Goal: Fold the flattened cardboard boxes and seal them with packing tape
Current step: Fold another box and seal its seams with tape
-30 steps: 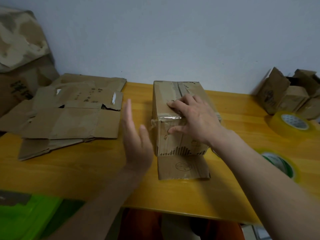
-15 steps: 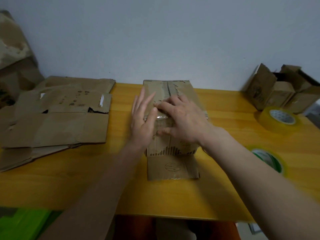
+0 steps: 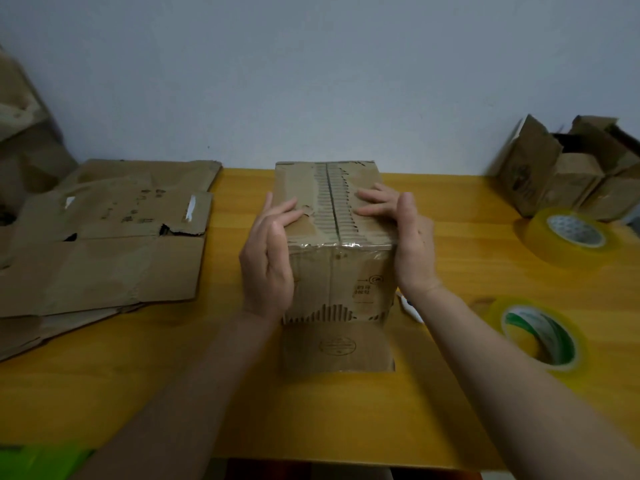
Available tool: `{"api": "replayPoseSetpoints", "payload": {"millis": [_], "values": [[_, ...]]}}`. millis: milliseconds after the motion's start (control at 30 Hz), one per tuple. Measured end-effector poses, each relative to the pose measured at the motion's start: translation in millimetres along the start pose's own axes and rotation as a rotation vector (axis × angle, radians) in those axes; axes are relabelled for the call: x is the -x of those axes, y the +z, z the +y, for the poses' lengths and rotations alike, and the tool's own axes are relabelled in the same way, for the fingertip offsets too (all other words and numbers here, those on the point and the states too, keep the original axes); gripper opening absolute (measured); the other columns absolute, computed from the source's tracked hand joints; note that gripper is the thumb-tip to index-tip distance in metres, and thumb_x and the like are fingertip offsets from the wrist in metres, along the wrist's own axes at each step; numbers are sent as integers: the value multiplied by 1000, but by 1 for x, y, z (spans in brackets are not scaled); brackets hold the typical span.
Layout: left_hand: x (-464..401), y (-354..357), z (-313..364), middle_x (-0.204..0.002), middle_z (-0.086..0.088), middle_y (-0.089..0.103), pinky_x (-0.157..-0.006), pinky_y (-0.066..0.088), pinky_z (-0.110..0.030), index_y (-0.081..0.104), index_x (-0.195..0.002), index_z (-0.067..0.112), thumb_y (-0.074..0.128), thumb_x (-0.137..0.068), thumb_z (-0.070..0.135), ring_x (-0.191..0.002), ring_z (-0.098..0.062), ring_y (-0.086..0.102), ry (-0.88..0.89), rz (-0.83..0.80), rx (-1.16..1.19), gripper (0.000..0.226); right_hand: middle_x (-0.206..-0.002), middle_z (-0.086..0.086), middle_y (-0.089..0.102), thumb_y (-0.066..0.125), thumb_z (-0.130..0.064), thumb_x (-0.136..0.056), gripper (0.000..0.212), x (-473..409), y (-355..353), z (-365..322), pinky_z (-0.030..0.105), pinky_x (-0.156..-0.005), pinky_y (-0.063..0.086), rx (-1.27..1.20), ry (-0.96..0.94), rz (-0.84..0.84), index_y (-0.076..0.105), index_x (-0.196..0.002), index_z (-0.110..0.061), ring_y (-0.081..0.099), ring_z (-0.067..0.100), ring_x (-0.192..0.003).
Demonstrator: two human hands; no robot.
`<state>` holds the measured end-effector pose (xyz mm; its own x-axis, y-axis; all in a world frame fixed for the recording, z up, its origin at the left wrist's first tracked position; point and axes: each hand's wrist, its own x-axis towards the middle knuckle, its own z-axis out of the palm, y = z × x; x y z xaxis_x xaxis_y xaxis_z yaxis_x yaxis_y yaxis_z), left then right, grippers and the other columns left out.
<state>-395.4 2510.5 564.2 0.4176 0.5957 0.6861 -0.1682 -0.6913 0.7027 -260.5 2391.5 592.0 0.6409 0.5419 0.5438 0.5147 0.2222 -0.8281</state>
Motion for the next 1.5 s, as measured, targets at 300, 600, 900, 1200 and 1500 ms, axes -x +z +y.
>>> {"api": "replayPoseSetpoints", "payload": {"millis": [300,600,900,1200,1500], "values": [[-4,-10,-2,-133,-6,54,-114,27,-18,59,-120,1,53,-91,52,-141,-26,34,56,-147,-86,58,-131,4,57,50,-50,-87,53,-3,-21,20,39,-113,33,286,-234,-200,63,-119,-9,42,18,-134],[-11,-33,14,-145,19,38,-112,16,-14,49,-136,25,63,-78,41,-146,-4,15,-134,-382,-130,62,-149,-11,37,68,-52,-75,67,-3,-40,-4,33,-118,16,408,-65,-480,48,-136,-31,17,5,-144],[-20,-62,26,-151,29,25,-116,20,-34,38,-144,40,55,-83,55,-142,0,22,-206,-614,-239,65,-147,-15,34,63,-39,-83,54,4,-45,-18,15,-103,33,280,115,-501,50,-135,-32,30,-5,-131],[-22,-66,23,-155,20,18,-119,22,-44,16,-147,43,40,-101,32,-147,-10,17,-71,-712,-418,53,-145,-14,41,60,-8,-90,47,3,-66,-37,15,-102,39,235,173,-614,52,-133,-26,35,-2,-132],[-4,-23,64,-160,-2,18,-121,7,-38,29,-150,19,52,-92,21,-148,-17,9,21,-386,-720,62,-116,2,53,54,-24,-95,20,58,-65,9,34,-87,49,1092,178,-551,63,-112,-21,50,20,-107]]}}
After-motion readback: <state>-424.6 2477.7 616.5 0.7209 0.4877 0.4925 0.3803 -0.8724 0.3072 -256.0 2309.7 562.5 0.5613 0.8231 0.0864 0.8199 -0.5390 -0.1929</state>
